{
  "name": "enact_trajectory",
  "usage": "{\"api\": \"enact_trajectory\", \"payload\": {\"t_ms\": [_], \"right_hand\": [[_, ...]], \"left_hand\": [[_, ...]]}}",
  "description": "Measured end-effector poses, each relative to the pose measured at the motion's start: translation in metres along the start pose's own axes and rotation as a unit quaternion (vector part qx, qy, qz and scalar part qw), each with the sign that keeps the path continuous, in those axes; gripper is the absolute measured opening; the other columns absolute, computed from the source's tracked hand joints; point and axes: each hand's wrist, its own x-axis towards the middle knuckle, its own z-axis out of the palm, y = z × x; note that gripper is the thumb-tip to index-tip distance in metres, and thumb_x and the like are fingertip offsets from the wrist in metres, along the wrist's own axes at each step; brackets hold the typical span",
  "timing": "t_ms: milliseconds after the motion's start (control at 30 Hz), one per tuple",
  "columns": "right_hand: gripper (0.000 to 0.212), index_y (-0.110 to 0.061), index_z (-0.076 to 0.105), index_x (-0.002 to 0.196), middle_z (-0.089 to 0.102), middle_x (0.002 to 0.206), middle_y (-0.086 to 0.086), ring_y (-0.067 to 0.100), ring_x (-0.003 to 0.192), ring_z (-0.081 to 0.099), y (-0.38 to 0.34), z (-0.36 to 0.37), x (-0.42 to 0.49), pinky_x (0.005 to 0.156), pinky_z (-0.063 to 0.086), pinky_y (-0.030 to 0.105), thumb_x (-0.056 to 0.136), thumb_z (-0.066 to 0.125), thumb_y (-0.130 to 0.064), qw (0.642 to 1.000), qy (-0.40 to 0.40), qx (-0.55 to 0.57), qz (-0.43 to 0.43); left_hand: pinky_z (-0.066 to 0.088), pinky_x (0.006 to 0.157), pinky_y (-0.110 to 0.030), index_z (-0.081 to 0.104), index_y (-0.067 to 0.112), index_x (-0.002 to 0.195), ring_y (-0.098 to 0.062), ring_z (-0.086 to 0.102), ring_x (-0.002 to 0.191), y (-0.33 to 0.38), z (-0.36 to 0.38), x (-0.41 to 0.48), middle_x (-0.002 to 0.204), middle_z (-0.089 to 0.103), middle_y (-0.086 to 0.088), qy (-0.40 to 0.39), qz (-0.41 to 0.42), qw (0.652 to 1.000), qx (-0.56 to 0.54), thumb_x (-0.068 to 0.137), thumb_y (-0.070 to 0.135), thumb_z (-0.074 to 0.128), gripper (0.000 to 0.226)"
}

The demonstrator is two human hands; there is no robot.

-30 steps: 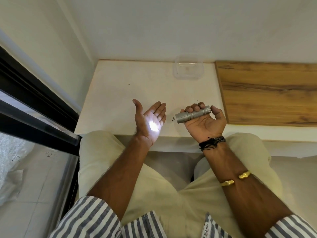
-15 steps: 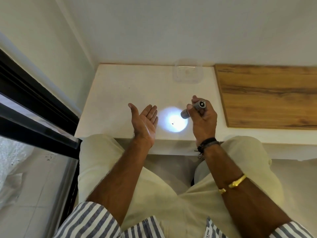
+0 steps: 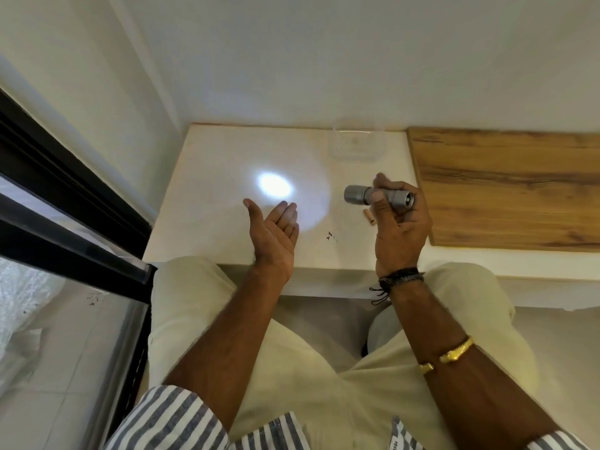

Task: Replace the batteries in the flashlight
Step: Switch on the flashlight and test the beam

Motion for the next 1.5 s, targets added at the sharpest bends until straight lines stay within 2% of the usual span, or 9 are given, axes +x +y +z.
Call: {"api": "enact_trajectory", "payload": {"t_ms": [100,200,333,433,667,800,1100,1367,1500], "right_hand": [[0.016,-0.021,0.06,0.102,0.069,0.109,0.025,0.039,0.105,0.069,0.004,-0.001,0.002,0.095,0.053,0.061,0.091,0.072,-0.022,0.997,0.031,-0.063,0.025],[0.016,-0.012,0.061,0.104,0.07,0.1,0.004,0.017,0.096,0.069,0.006,-0.004,-0.001,0.089,0.058,0.044,0.092,0.071,-0.012,0.992,0.042,-0.12,0.002],[0.02,-0.011,0.061,0.103,0.071,0.117,0.003,0.013,0.12,0.065,0.001,-0.002,0.002,0.094,0.055,0.029,0.091,0.068,0.004,0.998,0.032,-0.036,-0.045],[0.023,-0.016,0.061,0.102,0.064,0.137,0.011,0.011,0.127,0.062,-0.001,0.0,0.006,0.086,0.056,0.023,0.092,0.067,0.003,0.997,0.037,0.064,0.008],[0.009,-0.011,0.057,0.111,0.066,0.122,0.014,0.039,0.136,0.053,0.024,-0.018,0.021,0.113,0.04,0.061,0.103,0.054,-0.011,0.899,0.081,0.334,0.27],[0.01,-0.016,0.062,0.105,0.07,0.108,0.005,0.026,0.113,0.065,0.023,-0.018,0.021,0.103,0.052,0.052,0.098,0.058,-0.021,0.859,0.056,0.406,0.308],[0.036,-0.013,0.062,0.09,0.056,0.083,0.007,0.026,0.079,0.058,0.024,-0.019,0.013,0.111,0.038,0.05,0.096,0.051,-0.048,0.795,0.016,0.494,0.353],[0.025,-0.01,0.056,0.079,0.047,0.075,0.006,0.027,0.071,0.052,0.021,-0.019,0.011,0.08,0.054,0.042,0.073,0.048,-0.032,0.804,-0.003,0.489,0.338],[0.021,-0.01,0.053,0.074,0.043,0.073,0.006,0.025,0.069,0.049,0.02,-0.018,0.011,0.076,0.052,0.038,0.071,0.046,-0.03,0.81,0.017,0.477,0.341]], "left_hand": [[0.025,0.121,-0.04,0.043,0.007,0.145,-0.026,0.04,0.141,0.001,-0.001,0.001,0.149,0.048,-0.012,-0.003,-0.005,1.0,-0.012,0.088,0.081,0.021,0.096],[0.026,0.12,-0.042,0.042,0.007,0.146,-0.027,0.042,0.14,0.001,-0.001,0.001,0.149,0.048,-0.012,0.0,-0.002,1.0,-0.011,0.088,0.081,0.021,0.096],[0.028,0.118,-0.043,0.042,0.008,0.146,-0.029,0.044,0.139,-0.001,0.0,0.0,0.149,0.049,-0.013,0.005,0.004,1.0,0.001,0.088,0.08,0.018,0.096],[0.029,0.118,-0.043,0.042,0.008,0.147,-0.029,0.043,0.139,-0.001,-0.001,0.0,0.149,0.048,-0.012,-0.003,0.001,1.0,0.003,0.088,0.08,0.018,0.095],[0.025,0.12,-0.042,0.039,0.006,0.148,-0.027,0.04,0.141,-0.003,0.002,-0.001,0.151,0.045,-0.014,-0.025,-0.021,0.999,0.011,0.087,0.082,0.016,0.1],[0.016,0.123,-0.042,0.029,0.007,0.152,-0.028,0.028,0.147,-0.002,0.006,-0.002,0.157,0.035,-0.014,-0.056,-0.055,0.997,-0.009,0.086,0.082,0.015,0.101],[0.012,0.124,-0.042,0.027,0.008,0.153,-0.024,0.023,0.149,-0.004,0.004,-0.006,0.158,0.033,-0.011,-0.085,-0.076,0.993,-0.02,0.08,0.088,0.024,0.108],[0.015,0.123,-0.042,0.028,0.007,0.153,-0.027,0.025,0.149,-0.005,0.004,-0.006,0.159,0.032,-0.013,-0.081,-0.077,0.994,-0.012,0.083,0.086,0.021,0.105],[0.019,0.122,-0.044,0.03,0.007,0.152,-0.03,0.03,0.147,-0.006,0.006,-0.007,0.158,0.034,-0.014,-0.066,-0.064,0.996,0.001,0.086,0.082,0.017,0.1]]}}
